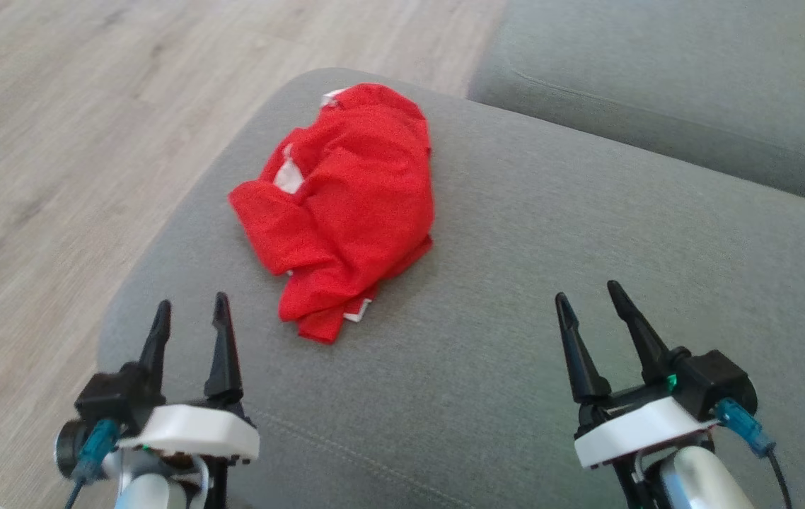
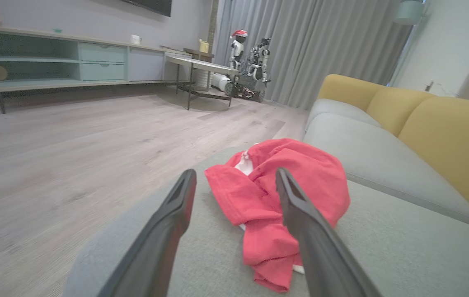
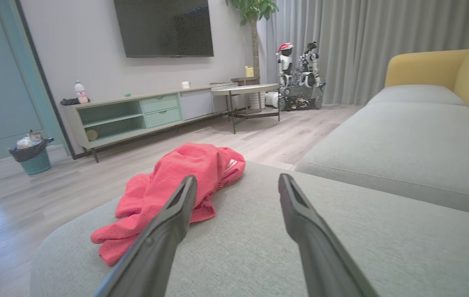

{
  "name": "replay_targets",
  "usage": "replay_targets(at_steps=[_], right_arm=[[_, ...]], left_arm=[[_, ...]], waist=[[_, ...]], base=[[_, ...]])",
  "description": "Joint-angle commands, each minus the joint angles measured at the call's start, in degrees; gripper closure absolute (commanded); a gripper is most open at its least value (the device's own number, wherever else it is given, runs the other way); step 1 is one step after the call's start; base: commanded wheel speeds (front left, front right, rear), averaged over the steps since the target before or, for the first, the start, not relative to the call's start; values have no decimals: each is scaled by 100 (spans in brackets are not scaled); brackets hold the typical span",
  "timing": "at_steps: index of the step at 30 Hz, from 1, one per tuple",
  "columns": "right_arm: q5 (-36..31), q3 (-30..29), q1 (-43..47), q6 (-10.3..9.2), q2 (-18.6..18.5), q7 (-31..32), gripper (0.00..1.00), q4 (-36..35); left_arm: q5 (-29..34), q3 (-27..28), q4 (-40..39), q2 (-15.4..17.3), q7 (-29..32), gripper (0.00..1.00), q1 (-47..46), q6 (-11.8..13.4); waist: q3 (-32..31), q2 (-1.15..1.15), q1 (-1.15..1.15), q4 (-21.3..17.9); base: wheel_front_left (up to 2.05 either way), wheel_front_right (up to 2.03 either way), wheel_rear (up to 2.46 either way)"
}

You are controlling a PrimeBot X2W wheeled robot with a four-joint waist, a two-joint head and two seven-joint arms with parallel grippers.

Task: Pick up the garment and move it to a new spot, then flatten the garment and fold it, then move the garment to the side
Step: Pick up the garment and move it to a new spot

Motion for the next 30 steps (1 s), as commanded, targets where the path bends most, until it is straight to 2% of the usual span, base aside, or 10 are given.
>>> replay_targets(at_steps=[1, 10, 13, 19, 23, 30], right_arm=[[38, 164, -108, -4, -21, -62, 0, -148], [10, 165, -171, -4, -21, -62, 0, -114], [-24, 104, -169, -4, -21, -62, 0, -128], [-184, -114, -254, -4, -21, -62, 0, -187], [-367, -328, -413, -4, -21, -45, 0, -280], [-562, -499, -687, -4, -21, 34, 0, -459]], left_arm=[[49, 240, -259, 4, -70, 0, -148, 48], [-2, 445, -286, 4, -70, 0, -139, 40], [4, 610, -218, 4, -70, 0, -223, -30], [74, 900, 202, 63, -70, 0, -656, -383], [-22, 956, 933, 274, -31, 0, -1365, -744], [-301, 874, 1987, 749, 955, 0, -2772, -1105]], waist=[[-33, 0, 0, 192], [46, 0, 0, 211], [136, 0, 0, 75], [487, 0, 0, -281], [931, 0, 0, -567], [1527, 0, 0, -960]], base=[[0, 0, 0], [0, 0, 0], [0, 0, 0], [0, 0, 0], [0, 0, 0], [0, 0, 0]])
